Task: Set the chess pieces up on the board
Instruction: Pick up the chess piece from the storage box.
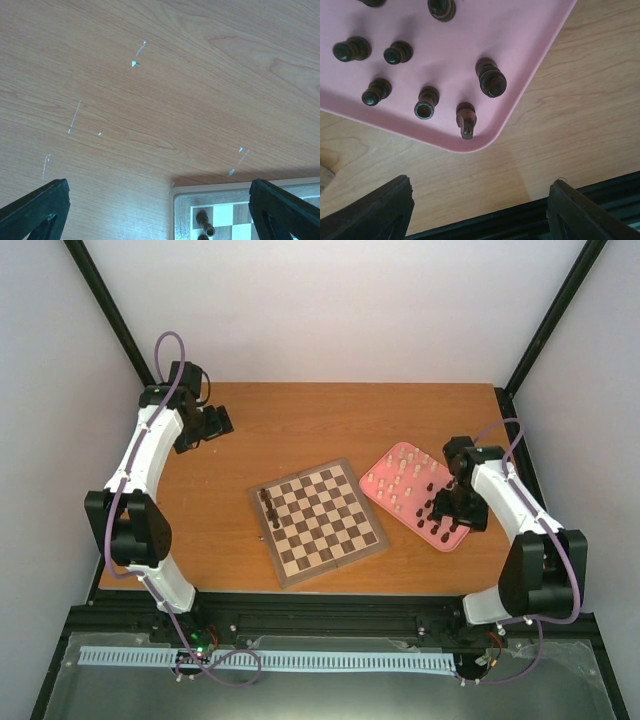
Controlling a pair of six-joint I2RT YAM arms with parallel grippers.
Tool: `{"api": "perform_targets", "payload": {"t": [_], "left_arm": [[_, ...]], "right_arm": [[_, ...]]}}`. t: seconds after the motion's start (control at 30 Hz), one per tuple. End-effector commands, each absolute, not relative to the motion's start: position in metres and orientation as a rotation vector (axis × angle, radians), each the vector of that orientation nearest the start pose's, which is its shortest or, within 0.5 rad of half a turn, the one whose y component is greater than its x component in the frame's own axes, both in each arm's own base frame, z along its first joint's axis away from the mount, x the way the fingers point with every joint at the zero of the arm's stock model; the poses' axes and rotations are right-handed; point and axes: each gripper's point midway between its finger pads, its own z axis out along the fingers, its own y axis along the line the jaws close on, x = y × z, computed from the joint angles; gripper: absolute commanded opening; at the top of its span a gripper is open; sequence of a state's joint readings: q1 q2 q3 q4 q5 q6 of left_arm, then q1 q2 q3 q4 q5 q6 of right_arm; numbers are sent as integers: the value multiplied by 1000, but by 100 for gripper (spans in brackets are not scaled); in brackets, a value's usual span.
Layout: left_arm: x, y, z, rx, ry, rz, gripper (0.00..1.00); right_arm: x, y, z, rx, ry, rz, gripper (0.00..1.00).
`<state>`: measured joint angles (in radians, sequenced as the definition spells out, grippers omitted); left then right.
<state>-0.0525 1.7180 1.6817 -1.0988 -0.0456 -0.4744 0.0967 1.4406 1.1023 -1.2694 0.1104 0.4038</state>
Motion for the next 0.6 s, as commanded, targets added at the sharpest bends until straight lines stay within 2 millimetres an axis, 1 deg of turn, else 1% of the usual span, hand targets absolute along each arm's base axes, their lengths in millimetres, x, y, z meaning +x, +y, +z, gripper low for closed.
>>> {"api": "perform_targets", "payload": {"t": [0.0, 0.1, 0.2, 0.33, 0.4, 0.57], "left_arm": [[414, -18, 201, -564, 2653, -119, 100], [414, -18, 201, -565, 2654, -113, 100], [413, -17, 200, -565, 2656, -106, 100], [412, -16, 201, -564, 2654, -101, 100], [412, -16, 202, -565, 2651, -95, 100], [411, -13, 201, -567, 2653, -75, 100]], "right_arm": [[232, 8, 92, 579, 3093, -59, 73], [239, 7, 84, 572, 3096, -35, 70], [246, -1, 78, 587, 3090, -40, 64], [257, -10, 71, 632, 3070, -4, 60], [259, -12, 69, 629, 3074, -13, 58], [259, -17, 64, 632, 3072, -37, 57]]}}
